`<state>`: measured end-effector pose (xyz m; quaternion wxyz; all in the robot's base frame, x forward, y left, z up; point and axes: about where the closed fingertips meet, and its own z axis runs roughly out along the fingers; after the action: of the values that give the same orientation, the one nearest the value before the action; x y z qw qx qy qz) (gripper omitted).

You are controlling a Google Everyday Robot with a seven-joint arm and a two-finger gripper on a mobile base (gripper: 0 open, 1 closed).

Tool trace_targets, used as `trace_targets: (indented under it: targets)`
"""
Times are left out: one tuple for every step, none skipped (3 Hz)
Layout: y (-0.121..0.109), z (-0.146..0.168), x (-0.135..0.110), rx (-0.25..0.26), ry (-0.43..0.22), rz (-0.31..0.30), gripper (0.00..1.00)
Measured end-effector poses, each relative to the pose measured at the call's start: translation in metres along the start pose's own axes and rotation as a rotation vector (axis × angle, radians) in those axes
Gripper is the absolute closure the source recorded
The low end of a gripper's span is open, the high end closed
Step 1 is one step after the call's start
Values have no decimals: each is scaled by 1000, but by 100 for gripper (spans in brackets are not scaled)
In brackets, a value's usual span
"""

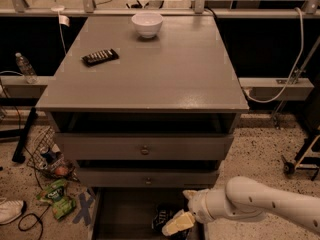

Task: Pick blue chip bag from bottom drawer and place on counter

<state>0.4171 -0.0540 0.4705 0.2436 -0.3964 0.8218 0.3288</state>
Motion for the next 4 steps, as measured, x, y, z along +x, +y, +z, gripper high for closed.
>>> trace_targets:
  targets:
    - [1,0,0,-2,1,-1,0]
    - [-17,17,27,69,72,38,0]
    - [-46,40,69,158,166,97,0]
    - [-70,58,106,210,214,150,0]
